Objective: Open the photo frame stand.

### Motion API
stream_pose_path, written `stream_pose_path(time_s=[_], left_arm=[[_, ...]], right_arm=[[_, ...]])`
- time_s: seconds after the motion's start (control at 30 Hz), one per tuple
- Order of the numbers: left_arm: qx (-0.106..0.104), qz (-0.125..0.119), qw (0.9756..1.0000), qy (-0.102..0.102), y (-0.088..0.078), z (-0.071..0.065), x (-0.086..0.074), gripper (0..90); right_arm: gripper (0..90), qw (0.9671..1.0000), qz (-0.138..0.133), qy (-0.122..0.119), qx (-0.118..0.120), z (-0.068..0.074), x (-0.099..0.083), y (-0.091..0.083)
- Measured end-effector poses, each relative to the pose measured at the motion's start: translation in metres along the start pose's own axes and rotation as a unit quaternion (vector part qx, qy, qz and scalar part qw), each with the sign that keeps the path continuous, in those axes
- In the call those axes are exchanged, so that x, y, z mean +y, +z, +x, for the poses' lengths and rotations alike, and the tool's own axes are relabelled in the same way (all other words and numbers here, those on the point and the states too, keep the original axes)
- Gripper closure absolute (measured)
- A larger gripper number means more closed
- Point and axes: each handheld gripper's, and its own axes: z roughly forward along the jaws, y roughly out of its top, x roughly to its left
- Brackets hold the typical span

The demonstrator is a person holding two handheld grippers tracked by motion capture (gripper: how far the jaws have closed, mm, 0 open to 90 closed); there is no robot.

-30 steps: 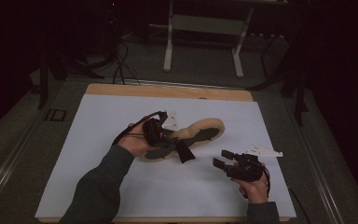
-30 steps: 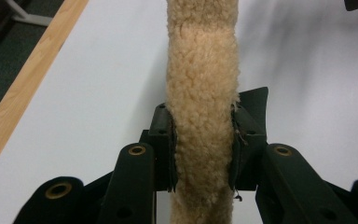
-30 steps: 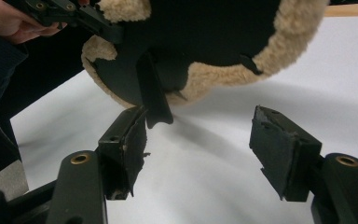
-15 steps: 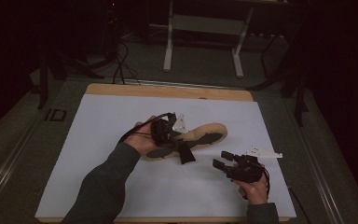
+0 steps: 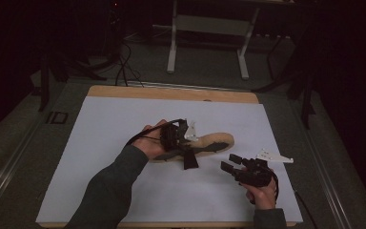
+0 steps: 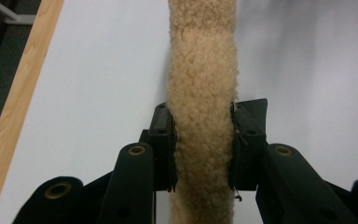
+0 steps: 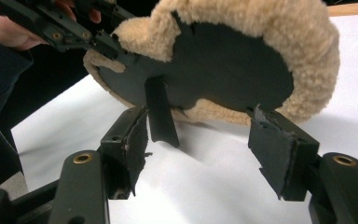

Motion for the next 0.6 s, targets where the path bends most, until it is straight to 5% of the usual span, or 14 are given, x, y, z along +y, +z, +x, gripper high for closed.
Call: stream_pose_path(time_s=[0.3, 0.6], left_arm=[[0.006, 0.012, 0.9998, -0.015, 0.004, 0.0, 0.005, 68.0], [0.014, 0.029, 0.9995, -0.005, 0.008, -0.007, 0.012, 67.9]], right_arm=[[37.0, 1.0, -0.003, 0.004, -0.006, -0.004, -0.001, -0.003], [37.1, 0.9999, -0.009, 0.008, -0.007, -0.006, 0.0, -0.006]])
